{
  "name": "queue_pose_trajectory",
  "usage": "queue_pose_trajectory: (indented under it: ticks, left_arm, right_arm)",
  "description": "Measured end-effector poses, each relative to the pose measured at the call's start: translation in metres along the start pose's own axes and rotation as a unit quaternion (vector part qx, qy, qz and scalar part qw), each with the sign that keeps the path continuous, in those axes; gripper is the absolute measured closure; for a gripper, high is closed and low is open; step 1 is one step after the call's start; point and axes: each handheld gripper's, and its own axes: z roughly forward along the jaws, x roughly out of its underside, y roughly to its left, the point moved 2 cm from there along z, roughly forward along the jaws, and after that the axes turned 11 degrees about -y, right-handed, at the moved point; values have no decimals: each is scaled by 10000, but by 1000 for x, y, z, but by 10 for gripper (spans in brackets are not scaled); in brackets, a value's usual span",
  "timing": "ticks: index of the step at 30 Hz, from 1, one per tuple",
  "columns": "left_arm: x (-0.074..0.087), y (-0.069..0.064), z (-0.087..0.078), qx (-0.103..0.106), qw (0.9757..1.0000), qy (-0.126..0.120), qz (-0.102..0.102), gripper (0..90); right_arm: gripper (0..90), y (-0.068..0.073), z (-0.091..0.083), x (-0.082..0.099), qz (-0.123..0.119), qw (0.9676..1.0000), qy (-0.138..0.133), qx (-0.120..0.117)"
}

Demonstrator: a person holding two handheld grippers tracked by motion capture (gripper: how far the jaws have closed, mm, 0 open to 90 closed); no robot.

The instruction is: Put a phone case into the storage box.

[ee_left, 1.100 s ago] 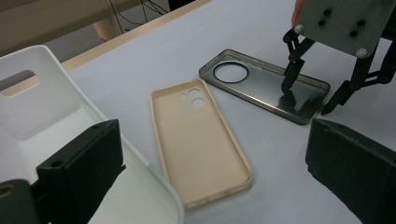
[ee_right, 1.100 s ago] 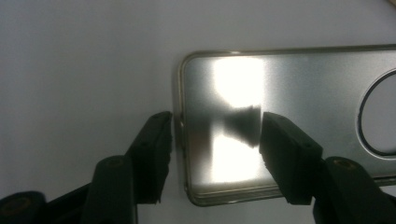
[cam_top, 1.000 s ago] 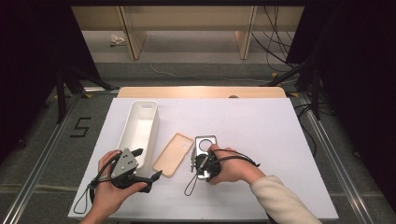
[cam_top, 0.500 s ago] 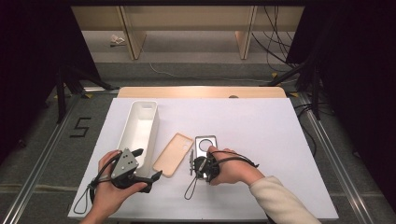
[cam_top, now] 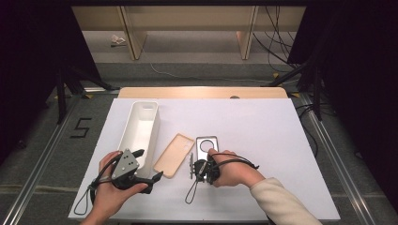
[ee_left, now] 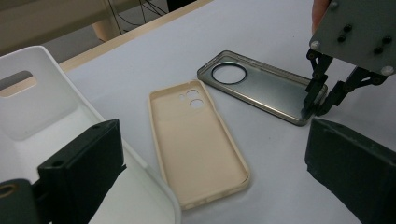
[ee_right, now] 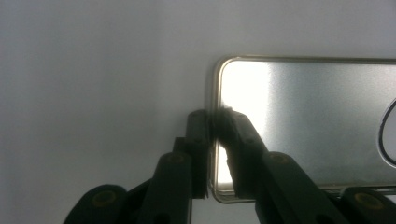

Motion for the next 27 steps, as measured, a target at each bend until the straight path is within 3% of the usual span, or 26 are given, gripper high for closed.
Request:
queue_pose_trajectory:
  ticks: [10, 27]
  left_arm:
    - [0, 0, 0, -4, 10000, 3, 6, 41]
    - [0, 0, 0, -8, 10000, -9, 14, 44]
  right_arm:
    - [874, 1, 0, 0, 87, 10000, -28, -6]
    - [889, 0, -1, 1, 225, 9997, -96, -59]
